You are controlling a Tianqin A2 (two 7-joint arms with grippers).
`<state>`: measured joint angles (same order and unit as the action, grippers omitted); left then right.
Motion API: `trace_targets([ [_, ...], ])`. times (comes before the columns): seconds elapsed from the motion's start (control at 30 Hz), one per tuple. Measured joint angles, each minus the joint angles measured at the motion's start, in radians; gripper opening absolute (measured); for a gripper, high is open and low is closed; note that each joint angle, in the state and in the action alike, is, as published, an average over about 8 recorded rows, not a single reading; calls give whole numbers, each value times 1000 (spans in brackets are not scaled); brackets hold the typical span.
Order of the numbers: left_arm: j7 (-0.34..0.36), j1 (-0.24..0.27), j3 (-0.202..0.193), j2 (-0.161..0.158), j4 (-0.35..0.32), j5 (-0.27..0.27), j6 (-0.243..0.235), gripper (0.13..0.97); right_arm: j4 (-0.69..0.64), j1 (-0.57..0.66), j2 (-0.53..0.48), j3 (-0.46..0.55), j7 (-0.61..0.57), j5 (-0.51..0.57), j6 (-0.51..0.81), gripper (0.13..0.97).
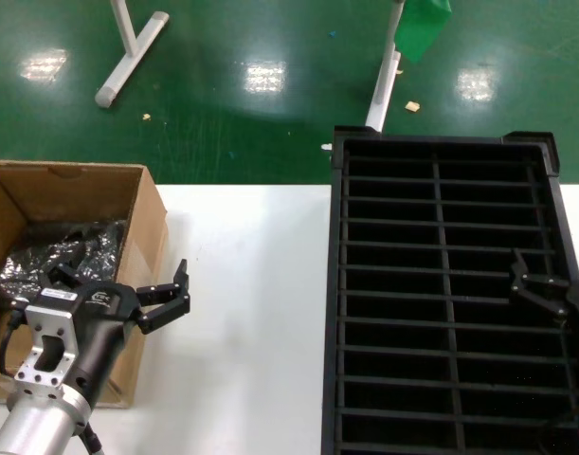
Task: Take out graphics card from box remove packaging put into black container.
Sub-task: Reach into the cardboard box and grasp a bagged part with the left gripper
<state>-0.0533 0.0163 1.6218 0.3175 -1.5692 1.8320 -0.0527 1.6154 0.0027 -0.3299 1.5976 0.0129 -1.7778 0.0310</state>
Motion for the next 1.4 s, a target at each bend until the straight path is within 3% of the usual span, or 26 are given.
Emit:
trace_targets([
  [0.43,0,0,0,0,0,0,0,966,0,0,0,0,0,0,0,966],
  [0.67,15,-10,9,34,-26,10,14,966,0,0,0,0,0,0,0,966],
  [0.93,22,-43,32,122,-96,30,70,966,0,0,0,0,0,0,0,966],
  [1.1,4,-84,28,193,-168,33,99,966,0,0,0,0,0,0,0,966],
  [1.23,-20,-116,24,270,-228,50,133,966,0,0,0,0,0,0,0,966],
  [1.4,-66,-128,36,388,-263,104,192,966,0,0,0,0,0,0,0,966],
])
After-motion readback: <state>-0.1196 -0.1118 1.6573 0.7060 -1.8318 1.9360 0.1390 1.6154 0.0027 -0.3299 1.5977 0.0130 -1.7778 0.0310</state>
